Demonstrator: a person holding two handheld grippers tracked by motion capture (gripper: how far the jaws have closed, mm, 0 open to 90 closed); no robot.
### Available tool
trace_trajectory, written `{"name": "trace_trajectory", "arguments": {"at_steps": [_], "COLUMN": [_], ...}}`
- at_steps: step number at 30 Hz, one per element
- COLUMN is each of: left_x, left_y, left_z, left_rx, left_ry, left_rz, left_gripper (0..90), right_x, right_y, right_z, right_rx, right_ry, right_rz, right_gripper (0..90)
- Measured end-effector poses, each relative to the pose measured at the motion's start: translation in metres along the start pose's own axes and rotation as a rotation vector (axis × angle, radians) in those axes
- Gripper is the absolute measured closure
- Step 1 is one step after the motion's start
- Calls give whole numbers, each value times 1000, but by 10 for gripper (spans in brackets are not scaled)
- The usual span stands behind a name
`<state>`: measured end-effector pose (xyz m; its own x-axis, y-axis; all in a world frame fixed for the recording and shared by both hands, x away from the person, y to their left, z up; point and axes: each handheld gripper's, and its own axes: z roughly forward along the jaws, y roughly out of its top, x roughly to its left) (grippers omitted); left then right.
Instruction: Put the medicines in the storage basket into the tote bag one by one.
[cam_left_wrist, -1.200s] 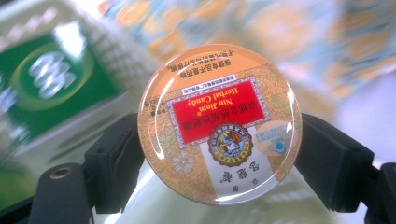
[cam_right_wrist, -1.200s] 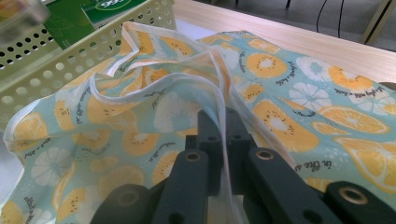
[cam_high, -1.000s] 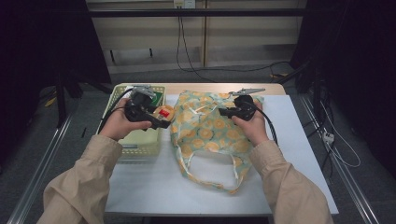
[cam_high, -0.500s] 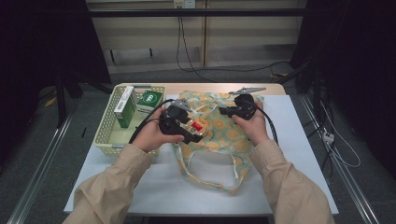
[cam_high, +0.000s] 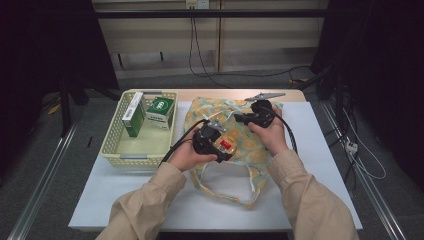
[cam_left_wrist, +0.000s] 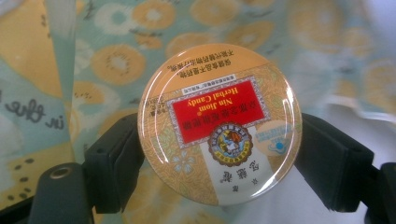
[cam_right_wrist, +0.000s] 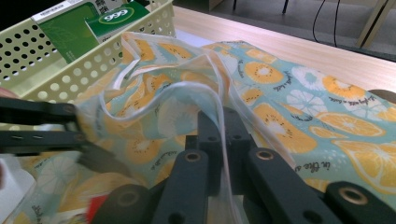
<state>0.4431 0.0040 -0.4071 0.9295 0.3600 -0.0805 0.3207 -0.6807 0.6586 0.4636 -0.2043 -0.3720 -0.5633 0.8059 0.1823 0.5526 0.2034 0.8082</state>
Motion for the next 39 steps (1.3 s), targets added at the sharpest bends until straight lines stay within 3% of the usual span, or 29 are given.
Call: {"name": "trace_trajectory", "arguments": {"at_steps": [2, 4, 10, 14, 18, 22, 27, 29, 30, 33, 34, 37, 39], "left_x": [2, 4, 4, 2, 4, 12, 23, 29, 32, 39, 39, 36, 33], "left_y": [-3, -6, -15, -18, -15, -5, 12, 18, 19, 19, 19, 17, 16], "left_z": [7, 13, 21, 24, 25, 28, 35, 38, 40, 41, 40, 36, 31], "left_rx": [9, 4, 41, 76, 51, 65, 5, -33, -75, -137, -123, -82, -47], "left_ry": [16, 0, -20, -15, -13, -1, 30, 64, 84, 106, 116, 86, 78], "left_rz": [-14, -38, -49, -18, -57, -65, -111, -129, -146, -158, -154, -138, -103], "left_gripper": [205, 206, 206, 206, 206, 205, 205, 205, 204, 153, 149, 145, 155], "right_x": [0, -1, -7, -11, -11, -8, -7, -8, -8, -8, -8, -8, -8], "right_y": [2, 3, 5, 5, 4, 3, 3, 3, 3, 2, 2, 2, 2], "right_z": [-2, -5, -12, -13, -12, -9, -5, -5, -5, -5, -5, -6, -6], "right_rx": [-1, -3, -12, -11, -4, -1, 6, 5, 5, 8, 11, 10, 8], "right_ry": [-1, -7, -26, -43, -39, -25, -17, -17, -16, -15, -15, -13, -13], "right_rz": [-3, -6, 1, 4, 2, 5, 0, 5, 11, 13, 10, 9, 8], "right_gripper": [891, 891, 890, 890, 890, 890, 891, 891, 891, 891, 891, 891, 891]}}
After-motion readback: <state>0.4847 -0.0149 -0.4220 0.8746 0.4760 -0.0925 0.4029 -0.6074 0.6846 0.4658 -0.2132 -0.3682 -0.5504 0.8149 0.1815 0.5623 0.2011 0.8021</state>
